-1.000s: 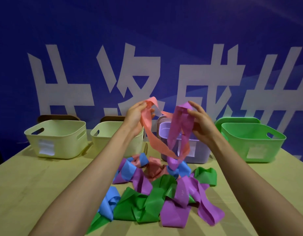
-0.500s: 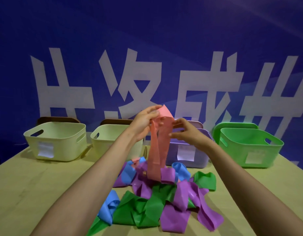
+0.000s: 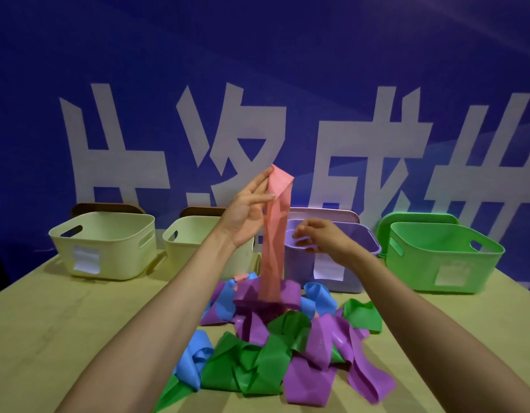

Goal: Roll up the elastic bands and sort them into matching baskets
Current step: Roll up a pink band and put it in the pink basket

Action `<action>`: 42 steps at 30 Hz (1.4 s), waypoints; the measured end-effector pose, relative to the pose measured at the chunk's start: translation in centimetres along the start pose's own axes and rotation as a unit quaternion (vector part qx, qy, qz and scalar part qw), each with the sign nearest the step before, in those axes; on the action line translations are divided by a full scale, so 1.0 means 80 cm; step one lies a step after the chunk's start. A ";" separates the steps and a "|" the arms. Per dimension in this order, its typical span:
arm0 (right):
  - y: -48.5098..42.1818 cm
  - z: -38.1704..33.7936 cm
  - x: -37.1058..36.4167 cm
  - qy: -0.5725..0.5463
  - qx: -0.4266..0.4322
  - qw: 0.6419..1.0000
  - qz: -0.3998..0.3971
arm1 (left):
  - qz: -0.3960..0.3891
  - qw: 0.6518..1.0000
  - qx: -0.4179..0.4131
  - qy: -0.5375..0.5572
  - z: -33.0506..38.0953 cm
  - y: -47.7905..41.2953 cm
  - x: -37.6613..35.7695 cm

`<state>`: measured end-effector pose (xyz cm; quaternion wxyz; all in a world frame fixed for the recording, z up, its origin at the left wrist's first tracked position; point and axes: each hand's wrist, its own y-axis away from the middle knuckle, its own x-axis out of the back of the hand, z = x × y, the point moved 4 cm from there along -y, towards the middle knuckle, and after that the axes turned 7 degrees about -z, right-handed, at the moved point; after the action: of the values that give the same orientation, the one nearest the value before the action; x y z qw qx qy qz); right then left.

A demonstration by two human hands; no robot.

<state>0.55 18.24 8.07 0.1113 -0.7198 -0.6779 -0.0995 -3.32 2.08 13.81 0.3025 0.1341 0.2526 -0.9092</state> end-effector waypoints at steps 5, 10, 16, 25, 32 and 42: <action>0.002 -0.005 -0.014 -0.002 0.039 0.996 -0.077 | -0.033 0.999 0.012 -0.014 -0.005 0.008 -0.009; -0.002 -0.003 -0.019 -0.045 0.030 0.998 -0.032 | -0.019 1.000 -0.014 -0.013 0.008 0.009 -0.009; 0.007 -0.047 0.053 -0.025 0.091 0.987 0.129 | 0.250 0.858 0.064 -0.445 -0.005 0.021 0.072; 0.000 -0.042 0.051 0.479 -0.052 0.876 -0.001 | 0.246 0.749 0.187 -0.587 -0.043 0.030 0.107; 0.015 -0.010 0.059 0.195 -0.143 0.962 -0.126 | 0.109 0.762 0.314 -0.555 -0.075 0.057 0.137; 0.003 0.022 0.070 -0.214 -0.184 0.959 -0.001 | 0.269 0.945 0.177 0.056 -0.083 0.056 0.111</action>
<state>1.13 24.08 8.00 -0.1709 -0.7318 -0.6564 -0.0662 -6.88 -1.69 3.05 0.4929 0.2997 0.0588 -0.8147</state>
